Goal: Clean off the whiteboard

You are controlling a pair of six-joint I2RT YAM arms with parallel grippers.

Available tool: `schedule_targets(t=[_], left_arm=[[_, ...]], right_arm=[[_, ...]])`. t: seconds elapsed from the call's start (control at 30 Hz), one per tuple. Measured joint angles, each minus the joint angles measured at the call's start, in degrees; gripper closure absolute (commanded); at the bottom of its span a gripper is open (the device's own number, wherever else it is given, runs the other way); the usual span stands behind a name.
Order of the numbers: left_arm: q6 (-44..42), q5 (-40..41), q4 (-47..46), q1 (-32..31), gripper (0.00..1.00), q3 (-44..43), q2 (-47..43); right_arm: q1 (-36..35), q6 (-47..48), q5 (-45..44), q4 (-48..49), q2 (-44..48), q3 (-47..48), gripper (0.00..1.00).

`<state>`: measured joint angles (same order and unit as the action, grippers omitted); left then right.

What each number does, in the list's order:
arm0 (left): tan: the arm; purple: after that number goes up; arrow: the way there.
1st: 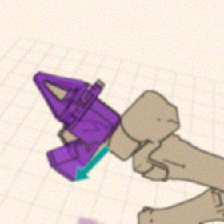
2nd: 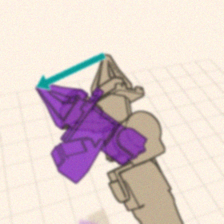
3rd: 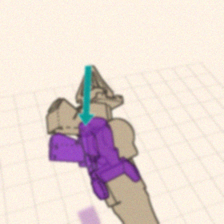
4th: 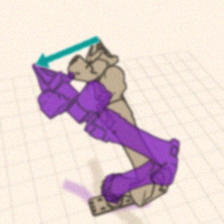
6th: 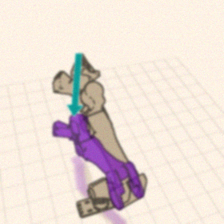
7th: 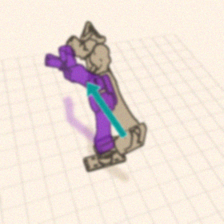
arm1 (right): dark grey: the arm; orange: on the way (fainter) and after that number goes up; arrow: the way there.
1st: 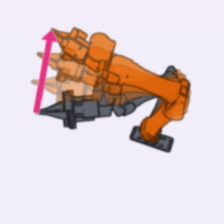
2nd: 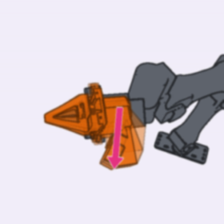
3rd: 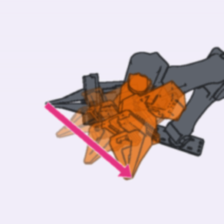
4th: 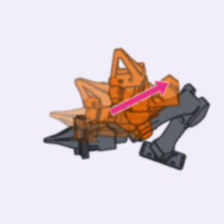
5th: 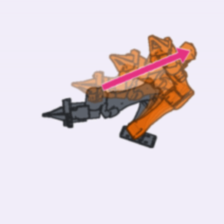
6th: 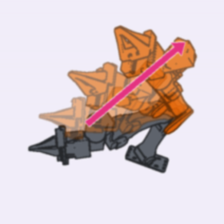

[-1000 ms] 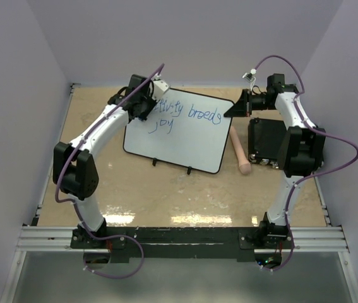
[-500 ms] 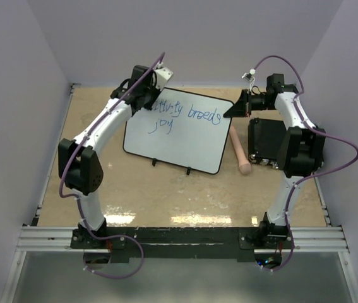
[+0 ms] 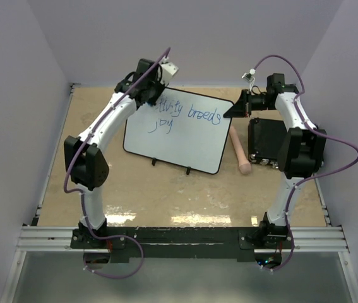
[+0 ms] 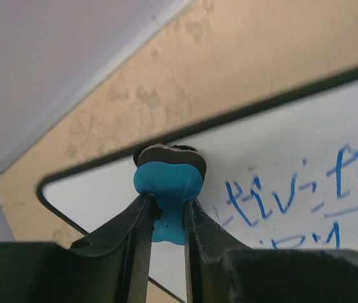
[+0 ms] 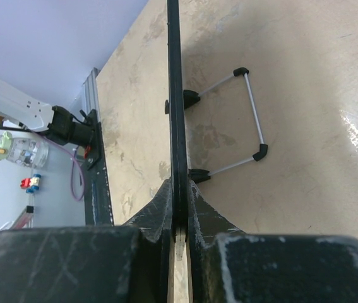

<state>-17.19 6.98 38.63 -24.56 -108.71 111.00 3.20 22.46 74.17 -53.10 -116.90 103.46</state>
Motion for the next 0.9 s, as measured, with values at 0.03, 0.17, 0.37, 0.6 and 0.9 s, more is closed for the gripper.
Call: schedule_targets(t=[0.03,0.17,0.37,0.6,0.9], left_arm=[[-0.2,0.3,-0.2,0.0,1.00,-4.1,1.7],[-0.5,0.5,-1.8,0.0,1.00,-9.3,3.5],[-1.0,0.2,-6.6,-0.3,1.00,4.9,-2.1],[-1.8,0.1,-4.1,-2.5,1.00,15.5,-6.8],[-1.9,0.0,0.0,-2.5,1.00,-11.6,4.9]], right_arm=[[0.0,0.0,-0.1,0.0,0.0,0.0,1.00],[-0.2,0.3,-0.1,0.2,0.1,-0.1,1.00],[-0.2,-0.6,-0.7,0.2,0.3,-0.1,1.00],[-0.2,-0.5,-0.8,0.3,0.3,-0.1,1.00],[-0.4,-0.6,-1.0,0.4,0.5,-0.1,1.00]])
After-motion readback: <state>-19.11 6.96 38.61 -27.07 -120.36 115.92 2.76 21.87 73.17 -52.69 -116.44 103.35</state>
